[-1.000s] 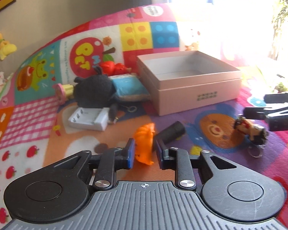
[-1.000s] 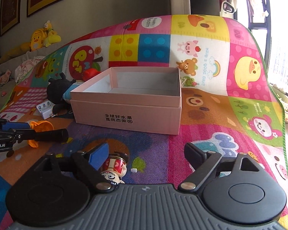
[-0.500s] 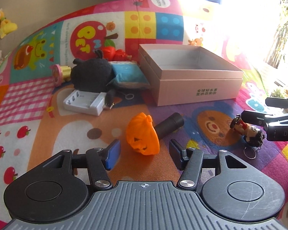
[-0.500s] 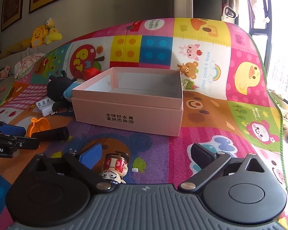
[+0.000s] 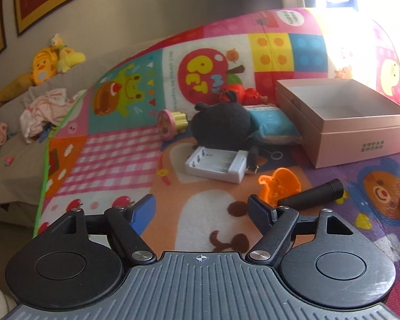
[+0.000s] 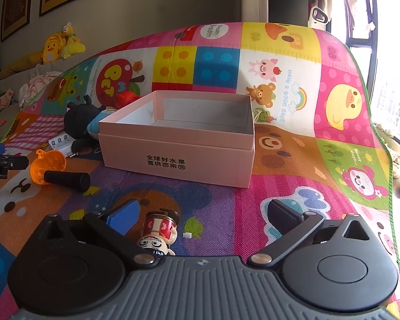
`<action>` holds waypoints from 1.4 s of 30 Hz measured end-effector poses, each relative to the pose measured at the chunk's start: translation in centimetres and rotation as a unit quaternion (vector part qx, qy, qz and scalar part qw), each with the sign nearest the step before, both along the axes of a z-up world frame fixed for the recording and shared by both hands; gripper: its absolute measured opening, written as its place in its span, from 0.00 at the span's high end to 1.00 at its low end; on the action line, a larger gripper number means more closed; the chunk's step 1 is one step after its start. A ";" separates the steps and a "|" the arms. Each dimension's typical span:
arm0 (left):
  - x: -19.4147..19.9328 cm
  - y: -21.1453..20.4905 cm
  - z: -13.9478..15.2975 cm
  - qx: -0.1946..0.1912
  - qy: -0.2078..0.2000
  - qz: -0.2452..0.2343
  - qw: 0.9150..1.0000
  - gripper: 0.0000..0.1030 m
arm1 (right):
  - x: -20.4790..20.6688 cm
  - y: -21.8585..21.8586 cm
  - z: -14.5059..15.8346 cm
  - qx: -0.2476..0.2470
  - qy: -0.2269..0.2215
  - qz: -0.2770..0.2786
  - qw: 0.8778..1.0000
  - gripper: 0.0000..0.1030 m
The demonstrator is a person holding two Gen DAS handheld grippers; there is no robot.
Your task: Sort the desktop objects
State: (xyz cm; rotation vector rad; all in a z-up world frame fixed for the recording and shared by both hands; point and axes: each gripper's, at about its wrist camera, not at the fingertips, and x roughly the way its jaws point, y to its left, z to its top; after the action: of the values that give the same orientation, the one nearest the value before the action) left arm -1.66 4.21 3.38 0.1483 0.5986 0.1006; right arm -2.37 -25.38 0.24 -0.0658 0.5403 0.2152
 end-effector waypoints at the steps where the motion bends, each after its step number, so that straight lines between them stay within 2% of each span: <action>1: -0.1 0.1 0.1 -0.010 0.001 -0.001 1.000 0.21 | 0.0 0.0 0.0 -0.001 0.001 0.000 1.000 0.00; 3: -0.5 -0.1 0.5 -0.042 0.006 -0.027 0.999 0.21 | 0.1 0.1 -0.1 -0.003 0.002 -0.001 1.000 0.00; 6: -1.2 -1.6 0.8 -0.089 0.016 -0.092 0.992 0.21 | 0.0 0.2 -0.1 -0.005 0.002 -0.002 1.000 0.00; 8: -1.6 -3.3 0.7 -0.101 0.019 -0.132 0.986 0.21 | 0.0 0.2 -0.1 -0.005 0.001 -0.002 1.000 0.00; 10: -1.6 -4.7 0.4 -0.093 0.020 -0.152 0.984 0.20 | 0.0 0.2 -0.1 -0.005 0.001 -0.002 1.000 0.00; 14: -0.8 -6.0 -0.7 -0.045 0.025 -0.122 0.991 0.18 | 0.0 0.1 0.0 -0.004 -0.001 -0.002 1.000 0.00; 18: -0.5 -5.1 -1.1 -0.042 0.032 -0.109 0.993 0.20 | 0.0 0.1 0.0 -0.003 -0.001 -0.001 1.000 0.00; 25: 0.1 -3.4 -1.6 -0.005 0.039 -0.080 0.996 0.20 | -0.1 0.3 0.1 -0.009 -0.004 -0.003 1.000 0.00; 27: 0.3 -2.8 -1.6 -0.004 0.042 -0.072 0.997 0.20 | -0.2 1.1 0.6 -0.014 -0.006 0.021 1.000 0.01; 28: 0.3 -2.7 -1.6 -0.005 0.042 -0.071 0.997 0.20 | -0.2 1.7 1.0 -0.018 -0.005 0.042 0.999 0.07; 29: 0.2 -2.5 -1.5 -0.005 0.041 -0.070 0.997 0.19 | -0.2 2.7 1.5 -0.029 -0.003 0.074 0.997 0.20; 30: 0.2 -2.4 -1.5 -0.006 0.040 -0.069 0.997 0.18 | -0.2 3.5 1.8 -0.038 0.000 0.099 0.994 0.27; 31: 0.2 -2.3 -1.5 -0.007 0.039 -0.069 0.997 0.18 | -0.2 4.8 2.2 -0.052 0.002 0.131 0.990 0.39; 32: 0.2 -2.2 -1.5 -0.010 0.037 -0.067 0.997 0.17 | -0.3 6.1 2.5 -0.066 0.002 0.159 0.985 0.45; 35: 0.2 -1.9 -1.4 -0.016 0.034 -0.060 0.997 0.16 | -0.8 9.8 2.4 -0.119 -0.022 0.230 0.966 0.45; 38: 0.2 -1.5 -1.3 -0.024 0.030 -0.057 0.998 0.14 | -1.1 13.6 1.1 -0.201 -0.069 0.278 0.937 0.46; 39: 0.2 -1.4 -1.2 -0.026 0.028 -0.055 0.998 0.14 | -0.7 14.3 0.7 -0.210 -0.068 0.285 0.933 0.46; 42: 0.1 -1.0 -0.9 -0.033 0.023 -0.052 0.998 0.12 | 0.9 15.9 -0.2 -0.224 -0.054 0.290 0.929 0.58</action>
State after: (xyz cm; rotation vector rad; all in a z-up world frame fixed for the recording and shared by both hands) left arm -1.60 3.18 2.49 0.1187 0.6374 -0.0237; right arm -1.42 -9.50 0.08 -0.6866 0.4396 0.6582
